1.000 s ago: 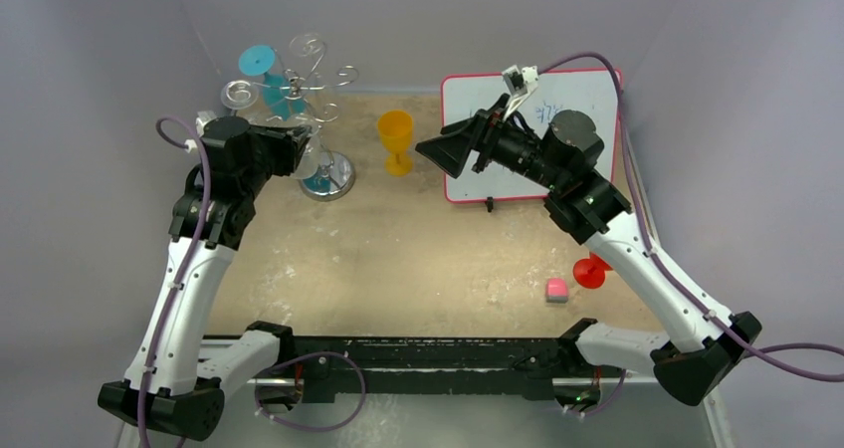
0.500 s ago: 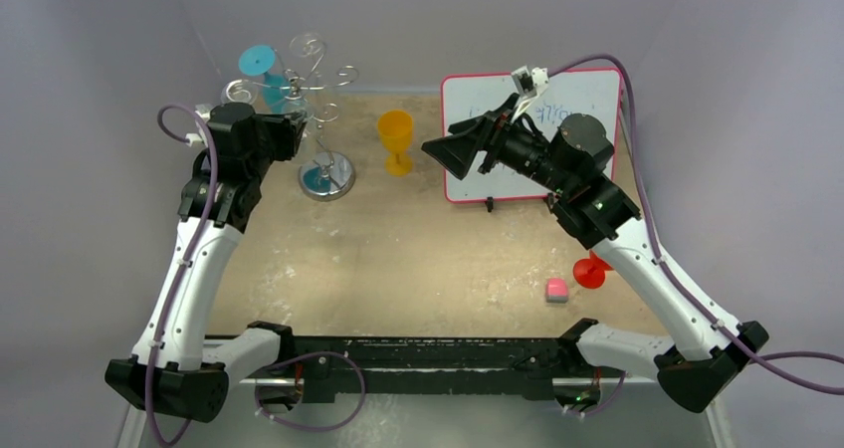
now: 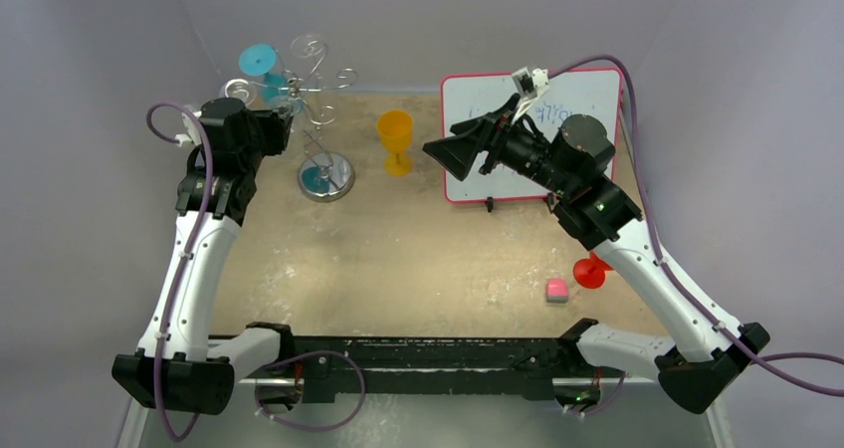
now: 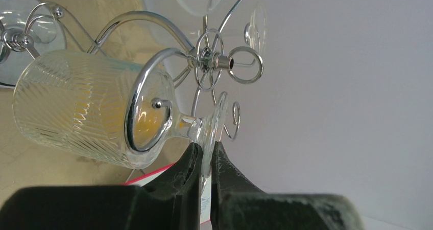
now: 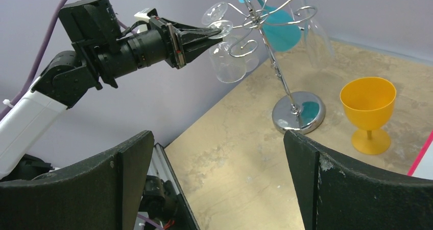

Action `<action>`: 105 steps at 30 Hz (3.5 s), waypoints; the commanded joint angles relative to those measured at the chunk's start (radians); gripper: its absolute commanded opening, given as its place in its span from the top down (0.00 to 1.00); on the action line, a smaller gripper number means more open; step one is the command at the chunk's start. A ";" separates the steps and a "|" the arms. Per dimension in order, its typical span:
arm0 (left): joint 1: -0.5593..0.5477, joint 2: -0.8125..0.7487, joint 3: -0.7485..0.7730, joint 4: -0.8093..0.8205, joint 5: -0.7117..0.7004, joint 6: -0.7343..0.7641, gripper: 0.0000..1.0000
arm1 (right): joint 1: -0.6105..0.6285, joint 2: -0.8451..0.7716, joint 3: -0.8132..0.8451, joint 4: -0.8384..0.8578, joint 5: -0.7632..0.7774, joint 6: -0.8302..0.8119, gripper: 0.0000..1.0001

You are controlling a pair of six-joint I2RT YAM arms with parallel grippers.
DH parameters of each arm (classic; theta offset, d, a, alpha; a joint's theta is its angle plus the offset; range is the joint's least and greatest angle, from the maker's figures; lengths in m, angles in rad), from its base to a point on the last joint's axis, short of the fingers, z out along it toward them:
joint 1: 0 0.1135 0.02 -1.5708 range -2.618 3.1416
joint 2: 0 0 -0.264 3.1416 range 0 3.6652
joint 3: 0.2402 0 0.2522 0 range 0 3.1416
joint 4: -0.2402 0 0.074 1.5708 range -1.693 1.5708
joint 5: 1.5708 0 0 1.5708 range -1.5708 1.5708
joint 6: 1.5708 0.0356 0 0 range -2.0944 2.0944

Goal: Place the wine glass upside down on the wine glass rack

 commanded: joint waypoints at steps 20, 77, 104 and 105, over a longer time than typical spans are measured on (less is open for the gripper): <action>0.086 -0.020 0.017 0.168 -0.041 0.008 1.00 | -0.002 -0.018 -0.005 0.045 0.020 -0.031 0.00; 0.089 -0.133 -0.069 0.087 0.084 0.154 0.84 | -0.001 -0.040 -0.047 0.035 0.025 -0.036 0.00; 0.088 -0.205 0.056 -0.024 0.095 0.645 0.32 | -0.001 -0.038 0.008 -0.397 0.572 0.129 0.00; 0.089 -0.208 0.059 -0.024 0.111 0.675 0.31 | -0.001 -0.031 0.014 -0.430 0.599 0.156 0.00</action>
